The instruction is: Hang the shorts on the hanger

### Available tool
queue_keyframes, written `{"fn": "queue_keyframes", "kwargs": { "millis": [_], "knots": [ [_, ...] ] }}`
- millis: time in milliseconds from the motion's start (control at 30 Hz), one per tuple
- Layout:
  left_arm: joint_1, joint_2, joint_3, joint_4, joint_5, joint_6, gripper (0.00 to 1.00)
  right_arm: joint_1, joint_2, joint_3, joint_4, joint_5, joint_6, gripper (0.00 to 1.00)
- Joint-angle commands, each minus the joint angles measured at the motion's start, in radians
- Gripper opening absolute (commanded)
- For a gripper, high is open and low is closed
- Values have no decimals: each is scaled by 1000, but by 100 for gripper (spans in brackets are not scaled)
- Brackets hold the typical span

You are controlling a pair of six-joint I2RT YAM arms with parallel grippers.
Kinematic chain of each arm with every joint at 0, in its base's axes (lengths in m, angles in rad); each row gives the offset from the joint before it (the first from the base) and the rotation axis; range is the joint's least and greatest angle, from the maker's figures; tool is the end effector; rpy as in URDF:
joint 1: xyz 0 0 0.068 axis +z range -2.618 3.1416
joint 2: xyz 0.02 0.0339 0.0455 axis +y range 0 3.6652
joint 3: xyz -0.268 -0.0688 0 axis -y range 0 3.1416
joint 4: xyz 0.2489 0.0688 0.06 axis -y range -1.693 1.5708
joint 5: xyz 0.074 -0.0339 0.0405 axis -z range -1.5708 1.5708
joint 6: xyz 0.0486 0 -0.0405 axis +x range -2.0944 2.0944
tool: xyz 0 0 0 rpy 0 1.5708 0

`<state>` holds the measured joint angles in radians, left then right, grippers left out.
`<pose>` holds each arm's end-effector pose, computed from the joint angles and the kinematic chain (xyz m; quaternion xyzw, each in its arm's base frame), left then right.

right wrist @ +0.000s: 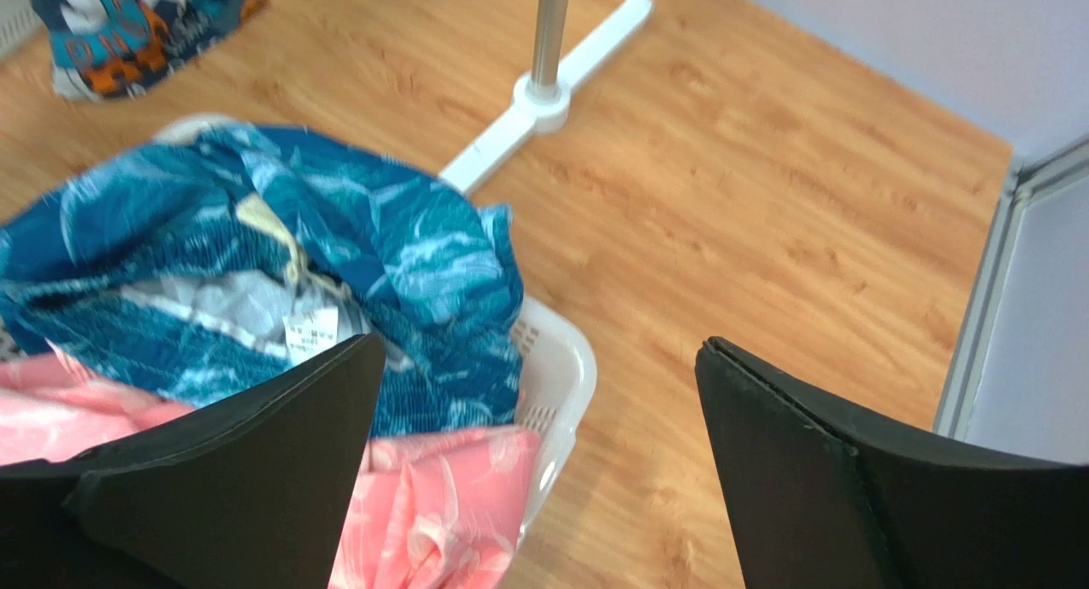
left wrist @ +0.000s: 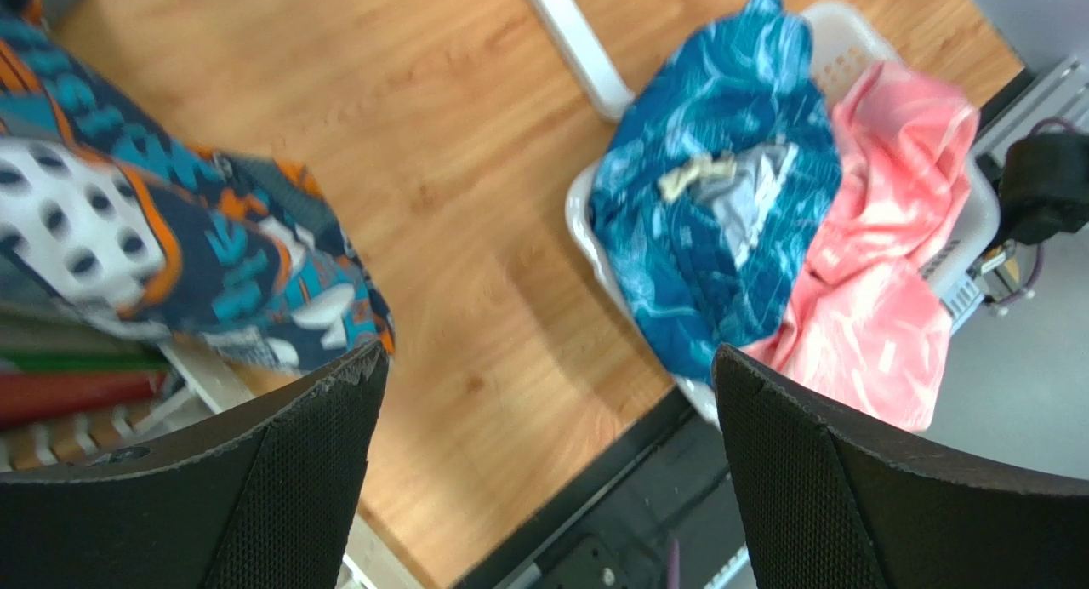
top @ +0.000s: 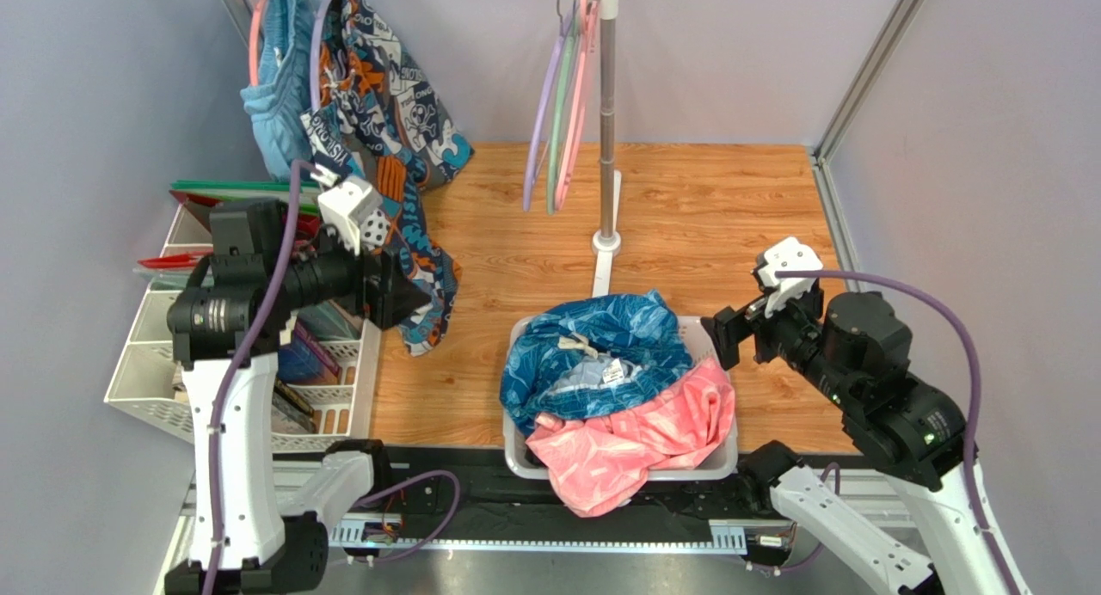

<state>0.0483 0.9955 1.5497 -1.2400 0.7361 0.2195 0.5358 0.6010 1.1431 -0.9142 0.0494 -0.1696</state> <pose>0.1408 -0.0259 0.4507 0.2256 0.8269 -0.2689 0.4394 0.0832 0.0466 0.4003 -0.2721 0.7795 0.0826 0.5582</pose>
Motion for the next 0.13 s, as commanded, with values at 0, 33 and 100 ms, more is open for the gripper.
{"fn": "queue_keyframes", "kwargs": {
  "millis": [0,33,100],
  "knots": [
    [4,-121,-88,2,-43,63,99,-20,-47,-65,-25,-23,-18,98],
    [2,-126,-97,-9,-58,66,99,-22,-50,-83,-28,-22,-25,98],
    [4,-124,-108,-19,-76,57,99,-25,-53,-91,-40,-35,-31,98]
  ]
}}
